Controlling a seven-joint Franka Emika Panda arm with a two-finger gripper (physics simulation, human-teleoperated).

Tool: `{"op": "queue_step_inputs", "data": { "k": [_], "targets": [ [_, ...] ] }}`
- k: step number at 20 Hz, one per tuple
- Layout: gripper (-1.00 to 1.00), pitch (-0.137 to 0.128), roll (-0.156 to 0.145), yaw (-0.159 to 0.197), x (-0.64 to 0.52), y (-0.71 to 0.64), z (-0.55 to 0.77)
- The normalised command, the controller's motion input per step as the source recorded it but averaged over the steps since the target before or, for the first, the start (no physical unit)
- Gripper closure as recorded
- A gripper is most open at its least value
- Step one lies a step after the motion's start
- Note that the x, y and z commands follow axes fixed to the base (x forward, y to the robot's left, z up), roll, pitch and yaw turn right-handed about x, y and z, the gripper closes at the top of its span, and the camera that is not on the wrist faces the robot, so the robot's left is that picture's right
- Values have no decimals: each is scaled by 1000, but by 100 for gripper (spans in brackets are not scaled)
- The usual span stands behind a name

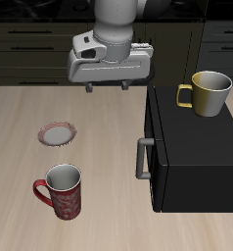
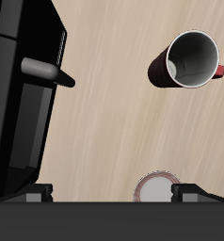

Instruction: Open the microwave and place the red mug in it

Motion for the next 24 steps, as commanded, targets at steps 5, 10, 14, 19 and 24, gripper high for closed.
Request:
{"op": "queue_step_inputs", "data": {
  "k": [5, 10, 14, 19, 24],
  "targets": [
    [-100, -26, 10, 84, 237, 82, 51],
    [-100, -53, -5, 141, 137, 90, 11],
    [-100, 25, 59, 169, 53, 111, -101],
    [-100, -1, 14, 203, 33, -50, -46],
    [-100, -12, 75, 178, 89, 90, 64]
  ]
}}
